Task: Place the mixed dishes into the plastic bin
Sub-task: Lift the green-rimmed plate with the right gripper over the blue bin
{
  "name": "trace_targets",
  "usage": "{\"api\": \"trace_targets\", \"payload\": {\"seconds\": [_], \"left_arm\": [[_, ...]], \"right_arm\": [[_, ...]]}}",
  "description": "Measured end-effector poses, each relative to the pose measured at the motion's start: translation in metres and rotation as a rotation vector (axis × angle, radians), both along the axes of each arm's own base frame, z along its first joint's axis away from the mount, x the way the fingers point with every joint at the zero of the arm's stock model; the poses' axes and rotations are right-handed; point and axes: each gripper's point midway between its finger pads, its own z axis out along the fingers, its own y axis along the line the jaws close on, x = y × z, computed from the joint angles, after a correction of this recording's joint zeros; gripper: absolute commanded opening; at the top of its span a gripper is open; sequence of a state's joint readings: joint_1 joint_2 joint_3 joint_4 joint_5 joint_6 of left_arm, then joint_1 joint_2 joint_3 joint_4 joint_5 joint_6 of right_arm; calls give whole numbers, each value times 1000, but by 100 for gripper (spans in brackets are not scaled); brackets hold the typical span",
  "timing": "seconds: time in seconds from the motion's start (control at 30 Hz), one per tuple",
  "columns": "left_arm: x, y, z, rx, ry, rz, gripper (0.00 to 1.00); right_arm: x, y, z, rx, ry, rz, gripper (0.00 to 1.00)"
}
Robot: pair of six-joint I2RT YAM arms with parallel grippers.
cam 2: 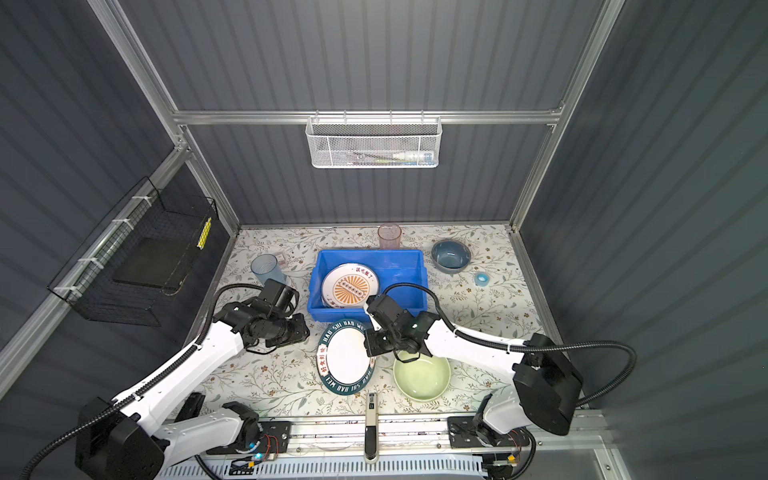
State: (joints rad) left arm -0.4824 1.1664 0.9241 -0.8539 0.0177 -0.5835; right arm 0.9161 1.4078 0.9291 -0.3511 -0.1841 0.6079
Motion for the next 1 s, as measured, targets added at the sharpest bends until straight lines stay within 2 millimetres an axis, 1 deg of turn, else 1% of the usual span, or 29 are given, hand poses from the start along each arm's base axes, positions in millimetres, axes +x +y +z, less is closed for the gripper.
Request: {"api": "trace_targets", "payload": {"seconds": [0.13, 0.3, 0.43, 0.57, 0.73, 0.83, 0.93, 1.0], "left_arm": [[11, -2, 15, 8, -30, -24, 48], [21, -1, 32, 21, -68, -41, 49], [30, 4, 39, 39, -93, -42, 49], [42, 11, 39, 65, -94, -38, 49], [60, 20, 39, 79, -109, -28, 49], [73, 21, 37, 88, -113, -34, 48], [87, 16, 34, 86, -121, -48, 48], [94, 11, 30, 76, -121, -61, 46]], "right_arm": [[11, -8, 30, 41, -34, -9, 3], [31, -30, 65, 73, -95, -58, 2], [53, -47, 77, 73, -123, -121, 1], [81, -60, 85, 62, -147, -197, 1], [119, -56, 98, 76, -174, -253, 1], [141, -51, 104, 89, -186, -277, 2], [165, -46, 104, 102, -189, -305, 2], [180, -41, 97, 114, -181, -324, 2]]}}
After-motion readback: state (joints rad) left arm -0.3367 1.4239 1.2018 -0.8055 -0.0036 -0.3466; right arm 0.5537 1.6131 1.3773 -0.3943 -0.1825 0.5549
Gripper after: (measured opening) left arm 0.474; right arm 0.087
